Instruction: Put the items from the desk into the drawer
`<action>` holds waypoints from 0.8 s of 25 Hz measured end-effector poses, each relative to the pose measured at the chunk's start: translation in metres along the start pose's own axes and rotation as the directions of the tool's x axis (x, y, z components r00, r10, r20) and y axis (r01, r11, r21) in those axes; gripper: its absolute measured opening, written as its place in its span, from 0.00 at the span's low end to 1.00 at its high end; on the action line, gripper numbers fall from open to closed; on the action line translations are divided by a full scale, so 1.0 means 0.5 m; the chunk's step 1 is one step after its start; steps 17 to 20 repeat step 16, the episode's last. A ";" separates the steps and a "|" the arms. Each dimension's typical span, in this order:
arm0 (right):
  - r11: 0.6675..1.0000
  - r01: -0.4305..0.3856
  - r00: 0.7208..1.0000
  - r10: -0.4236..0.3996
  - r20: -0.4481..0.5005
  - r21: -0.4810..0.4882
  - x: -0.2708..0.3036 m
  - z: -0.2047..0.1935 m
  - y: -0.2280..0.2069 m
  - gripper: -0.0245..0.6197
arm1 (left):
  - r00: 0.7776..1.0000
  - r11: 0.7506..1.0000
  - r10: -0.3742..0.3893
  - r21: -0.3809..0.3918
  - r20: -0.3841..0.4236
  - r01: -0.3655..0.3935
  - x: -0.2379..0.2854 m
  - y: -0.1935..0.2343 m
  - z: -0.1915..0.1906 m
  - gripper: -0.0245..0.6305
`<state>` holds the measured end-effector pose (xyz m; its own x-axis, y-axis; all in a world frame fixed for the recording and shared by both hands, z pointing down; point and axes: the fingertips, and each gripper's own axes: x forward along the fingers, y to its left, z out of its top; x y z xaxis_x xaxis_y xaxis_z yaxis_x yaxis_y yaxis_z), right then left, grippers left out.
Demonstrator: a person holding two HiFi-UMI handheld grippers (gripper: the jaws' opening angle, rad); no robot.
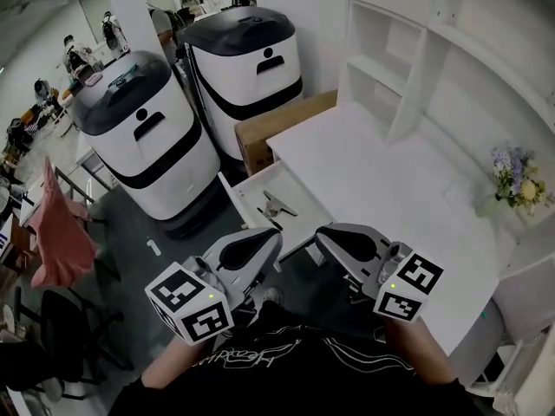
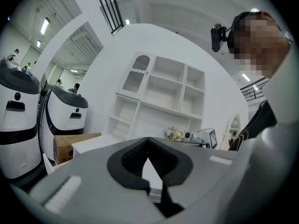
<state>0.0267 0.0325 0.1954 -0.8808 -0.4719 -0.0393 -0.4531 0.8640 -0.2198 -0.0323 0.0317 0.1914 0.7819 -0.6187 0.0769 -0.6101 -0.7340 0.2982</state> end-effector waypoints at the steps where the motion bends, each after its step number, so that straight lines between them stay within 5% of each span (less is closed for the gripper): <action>1: 1.000 0.000 1.000 0.000 -0.001 -0.001 0.000 -0.001 0.003 0.05 | 1.000 1.000 0.000 0.002 0.000 0.000 -0.003 -0.002 -0.001 0.05; 20: 1.000 -0.006 1.000 0.006 -0.022 -0.002 0.004 -0.029 0.044 0.05 | 0.999 0.999 0.039 -0.012 0.000 -0.039 -0.050 -0.006 -0.024 0.05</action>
